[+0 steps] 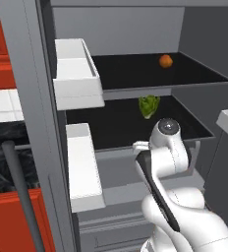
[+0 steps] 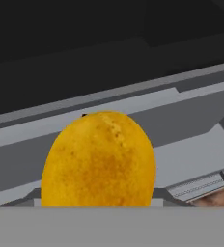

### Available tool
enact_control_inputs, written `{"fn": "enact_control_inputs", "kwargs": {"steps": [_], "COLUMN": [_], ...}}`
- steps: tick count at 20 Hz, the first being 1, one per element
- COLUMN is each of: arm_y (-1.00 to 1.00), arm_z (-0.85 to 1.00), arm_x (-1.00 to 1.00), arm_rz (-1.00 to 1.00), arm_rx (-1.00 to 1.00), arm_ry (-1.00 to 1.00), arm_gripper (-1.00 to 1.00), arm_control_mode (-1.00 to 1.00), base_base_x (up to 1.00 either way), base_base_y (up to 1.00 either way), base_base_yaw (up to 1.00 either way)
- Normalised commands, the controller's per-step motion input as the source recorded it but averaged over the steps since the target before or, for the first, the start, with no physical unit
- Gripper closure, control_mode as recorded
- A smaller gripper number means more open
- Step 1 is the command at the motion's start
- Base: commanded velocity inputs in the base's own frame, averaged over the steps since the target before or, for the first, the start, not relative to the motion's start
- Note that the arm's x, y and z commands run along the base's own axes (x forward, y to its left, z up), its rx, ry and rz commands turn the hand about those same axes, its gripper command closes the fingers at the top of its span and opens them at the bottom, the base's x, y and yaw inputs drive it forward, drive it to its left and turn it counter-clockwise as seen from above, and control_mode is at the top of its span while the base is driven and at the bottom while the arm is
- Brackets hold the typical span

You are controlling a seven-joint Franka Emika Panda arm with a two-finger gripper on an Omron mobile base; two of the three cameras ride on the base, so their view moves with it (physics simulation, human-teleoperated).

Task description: Place the mango in the correct fridge rack based on whether it is a fruit or vegetable. Finally, close the fridge door.

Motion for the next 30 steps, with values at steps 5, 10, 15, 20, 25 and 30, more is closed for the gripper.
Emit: {"fn": "enact_control_inputs", "kwargs": {"steps": [5,10,15,20,25,30], "arm_y": [-0.18,-0.03,0.01,0.00,0.00,0.00], "arm_z": [0.97,1.00,1.00,1.00,0.99,0.36], "arm_x": [0.06,0.00,-0.29,-0.25,0.17,0.88], "arm_rz": [0.06,0.01,0.00,0.00,0.00,0.10], "arm_rx": [0.01,0.00,-0.03,0.00,0.00,0.00], "arm_ry": [-0.39,-0.33,-0.20,-0.09,-0.01,-0.01], "arm_gripper": [1.00,1.00,1.00,1.00,1.00,1.00], "arm_control_mode": [-1.00,-1.00,-1.00,-1.00,-1.00,-1.00], "base_base_x": [0.00,0.00,0.00,0.00,0.00,0.00], "base_base_y": [0.00,0.00,0.00,0.00,0.00,0.00], "base_base_yaw": [0.00,0.00,0.00,0.00,0.00,0.00]}}
